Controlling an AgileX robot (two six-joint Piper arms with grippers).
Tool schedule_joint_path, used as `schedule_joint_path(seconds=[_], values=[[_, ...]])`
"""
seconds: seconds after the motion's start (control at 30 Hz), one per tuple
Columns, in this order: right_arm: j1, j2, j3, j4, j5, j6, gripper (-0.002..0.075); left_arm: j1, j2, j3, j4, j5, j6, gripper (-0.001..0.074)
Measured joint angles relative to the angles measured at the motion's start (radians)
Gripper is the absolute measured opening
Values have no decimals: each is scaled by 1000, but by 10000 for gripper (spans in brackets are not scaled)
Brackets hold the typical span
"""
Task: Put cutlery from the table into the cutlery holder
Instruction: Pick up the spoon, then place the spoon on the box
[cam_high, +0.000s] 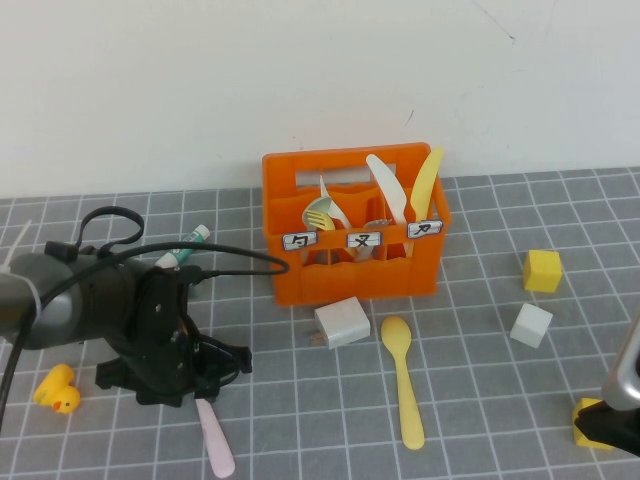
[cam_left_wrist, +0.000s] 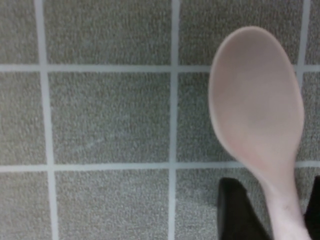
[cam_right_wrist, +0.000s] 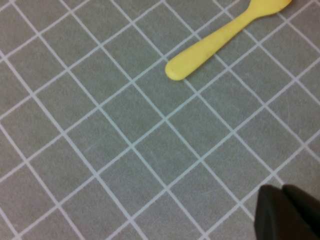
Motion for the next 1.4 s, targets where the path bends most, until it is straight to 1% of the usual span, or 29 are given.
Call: schedule_joint_path(seconds=[0.13,0.27,0.4,0.5,0.63,0.7,0.73,0.77,0.8,0.83,1.17,1.23,1.4], values=[[0,0,0,3,2,0,-1,0,0,0,-14,3,0,224],[0,0,0,3,6,0,-1,0,0,0,-18,6,0,203],[0,0,0,4,11,0,-1,0,14,-2,-9,6,0,203],[0,0,0,5,11,0,-1,0,25,-9,-4,10,0,235],[0,0,0,5,11,0,-1,0,30,-15,2,18,0,253],[0,0,0,5,11,0,-1,0,30,-14,7,20,4,221],[0,0,0,5,11,0,-1,0,30,-14,11,20,6,195],[0,0,0,5,11,0,-1,0,30,-14,18,24,8,142],[0,0,0,5,11,0,-1,0,30,-14,23,27,10,107],[0,0,0,5,11,0,-1,0,30,-14,25,29,12,99],[0,0,2,5,11,0,-1,0,1,-9,52,31,35,99],[0,0,2,5,11,0,-1,0,-30,-9,68,35,43,99],[0,0,3,5,11,-1,-1,0,-195,-9,96,14,47,99]])
